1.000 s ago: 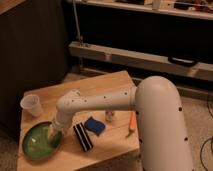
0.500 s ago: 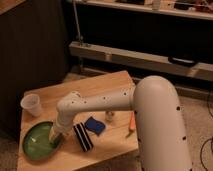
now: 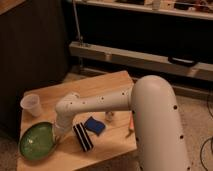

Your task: Pick up the ceramic bowl

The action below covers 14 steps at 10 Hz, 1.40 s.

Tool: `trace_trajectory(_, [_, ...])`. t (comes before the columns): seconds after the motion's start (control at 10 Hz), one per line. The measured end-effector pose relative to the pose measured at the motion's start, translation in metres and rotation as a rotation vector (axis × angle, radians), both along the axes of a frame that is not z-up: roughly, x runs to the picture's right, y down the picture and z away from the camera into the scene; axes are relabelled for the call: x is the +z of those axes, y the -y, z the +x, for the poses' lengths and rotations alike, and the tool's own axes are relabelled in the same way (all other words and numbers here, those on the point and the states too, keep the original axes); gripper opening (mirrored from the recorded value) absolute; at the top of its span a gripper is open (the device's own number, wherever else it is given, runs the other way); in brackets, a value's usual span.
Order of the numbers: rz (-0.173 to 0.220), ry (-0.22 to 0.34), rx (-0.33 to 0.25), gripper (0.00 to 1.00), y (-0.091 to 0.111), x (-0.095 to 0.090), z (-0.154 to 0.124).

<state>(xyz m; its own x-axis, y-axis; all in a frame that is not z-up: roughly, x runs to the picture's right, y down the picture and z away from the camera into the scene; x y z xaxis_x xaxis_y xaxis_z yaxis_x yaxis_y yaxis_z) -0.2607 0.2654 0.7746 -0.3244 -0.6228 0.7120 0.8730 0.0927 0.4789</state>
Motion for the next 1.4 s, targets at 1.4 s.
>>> trace_trajectory(1.4, [0.028,0.318,0.383,0.14,0.109,-0.101,-0.009])
